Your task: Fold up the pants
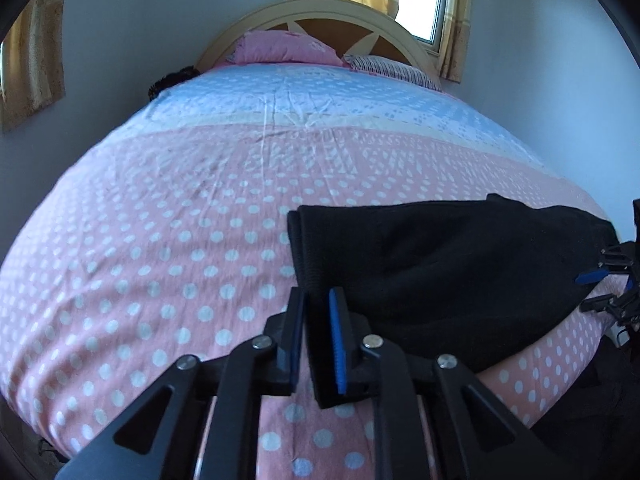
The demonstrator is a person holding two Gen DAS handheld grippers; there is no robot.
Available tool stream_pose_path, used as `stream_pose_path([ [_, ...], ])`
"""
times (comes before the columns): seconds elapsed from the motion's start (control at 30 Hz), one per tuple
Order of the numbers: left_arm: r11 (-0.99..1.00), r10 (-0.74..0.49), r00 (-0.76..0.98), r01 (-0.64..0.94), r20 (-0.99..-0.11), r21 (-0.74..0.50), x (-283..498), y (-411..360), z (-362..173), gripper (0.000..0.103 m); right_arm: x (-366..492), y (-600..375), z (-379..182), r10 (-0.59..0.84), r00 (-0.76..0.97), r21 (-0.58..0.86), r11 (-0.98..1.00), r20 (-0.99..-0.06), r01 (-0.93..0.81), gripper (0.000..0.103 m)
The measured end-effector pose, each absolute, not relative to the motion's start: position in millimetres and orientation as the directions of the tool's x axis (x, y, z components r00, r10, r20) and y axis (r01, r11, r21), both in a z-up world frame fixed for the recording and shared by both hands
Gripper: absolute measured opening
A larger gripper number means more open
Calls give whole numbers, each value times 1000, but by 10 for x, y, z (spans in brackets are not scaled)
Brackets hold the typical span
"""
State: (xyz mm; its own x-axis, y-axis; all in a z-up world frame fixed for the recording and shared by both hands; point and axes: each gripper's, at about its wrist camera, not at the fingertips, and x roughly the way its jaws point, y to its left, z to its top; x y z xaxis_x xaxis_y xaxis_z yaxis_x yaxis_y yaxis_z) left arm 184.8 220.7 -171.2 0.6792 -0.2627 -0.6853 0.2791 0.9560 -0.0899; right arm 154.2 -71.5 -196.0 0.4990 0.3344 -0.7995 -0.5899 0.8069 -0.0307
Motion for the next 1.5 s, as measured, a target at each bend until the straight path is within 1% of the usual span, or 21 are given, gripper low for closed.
stream_pose_path([
  [0.03, 960, -244, 696, 269, -675, -70, 1812, 2212, -1674, 26, 1535, -742, -1920, 348, 500, -16, 809, -793, -588, 39],
  [0.07, 963, -235, 712, 262, -661, -61, 1794, 2216, -1638, 33, 1539, -763, -1898, 359, 499, -4, 809, -788, -588, 39],
  [0.1, 968, -222, 733, 243, -643, -56, 1779, 2218, -1594, 42, 1542, -774, -1885, 366, 496, 6, 809, -787, -588, 39],
  [0.17, 972, -220, 767, 225, -603, -68, 1755, 2203, -1507, 53, 1553, -748, -1917, 348, 495, -10, 810, -796, -586, 36],
  [0.2, 972, -225, 778, 225, -586, -75, 1749, 2179, -1470, 57, 1560, -729, -1941, 339, 496, -19, 811, -799, -585, 30],
  [0.23, 970, -233, 782, 232, -578, -77, 1747, 2132, -1442, 59, 1567, -710, -1963, 328, 498, -31, 811, -803, -584, 20],
  [0.27, 967, -240, 780, 244, -577, -73, 1755, 2070, -1427, 59, 1552, -685, -1961, 323, 508, -47, 808, -798, -587, 13],
  [0.33, 961, -249, 771, 273, -586, -49, 1768, 1911, -1428, 59, 1517, -635, -1934, 334, 509, -47, 799, -794, -599, 4],
  [0.47, 950, -255, 751, 312, -609, -13, 1824, 1685, -1534, 59, 1439, -595, -1874, 323, 519, -72, 794, -791, -604, 2],
  [0.6, 949, -240, 728, 315, -642, 3, 1905, 1589, -1693, 59, 1441, -539, -2008, 287, 498, -99, 782, -819, -615, 2],
  [0.73, 953, -206, 736, 301, -645, 40, 1908, 1596, -1739, 59, 1483, -600, -1957, 307, 467, -65, 777, -829, -626, 5],
  [0.8, 955, -189, 746, 291, -639, 58, 1903, 1620, -1726, 60, 1524, -650, -1881, 314, 461, -63, 768, -830, -637, 13],
  [0.87, 956, -183, 752, 286, -633, 63, 1902, 1647, -1717, 65, 1606, -736, -1774, 346, 456, -27, 773, -820, -634, 40],
  [0.93, 956, -183, 751, 287, -635, 63, 1903, 1650, -1741, 68, 1728, -833, -1642, 398, 462, 37, 788, -793, -615, 46],
  [1.07, 952, -172, 738, 295, -653, 82, 1911, 1601, -1833, 69, 2224, -1048, -1433, 493, 483, 217, 827, -724, -518, 46],
  [1.13, 950, -164, 746, 296, -646, 101, 1889, 1585, -1857, 69, 2489, -1098, -1427, 520, 491, 301, 837, -699, -457, 46],
  [1.23, 952, -172, 745, 295, -645, 86, 1891, 1618, -1872, 71, 2864, -1083, -1500, 542, 485, 401, 838, -686, -369, 46],
  [1.37, 961, -166, 746, 269, -645, 64, 1904, 1661, -1897, 81, 3322, -1043, -1708, 582, 462, 531, 809, -669, -251, 46],
  [1.43, 967, -180, 734, 254, -655, 19, 1933, 1719, -1906, 84, 3497, -978, -1880, 637, 401, 608, 764, -658, -215, 46],
  [1.47, 968, -190, 727, 252, -660, -1, 1945, 1741, -1911, 84, 3554, -939, -1935, 647, 377, 620, 757, -663, -208, 33],
  [1.5, 968, -202, 720, 252, -664, -22, 1950, 1762, -1916, 84, 3591, -885, -1994, 625, 367, 596, 777, -689, -203, 19],
])
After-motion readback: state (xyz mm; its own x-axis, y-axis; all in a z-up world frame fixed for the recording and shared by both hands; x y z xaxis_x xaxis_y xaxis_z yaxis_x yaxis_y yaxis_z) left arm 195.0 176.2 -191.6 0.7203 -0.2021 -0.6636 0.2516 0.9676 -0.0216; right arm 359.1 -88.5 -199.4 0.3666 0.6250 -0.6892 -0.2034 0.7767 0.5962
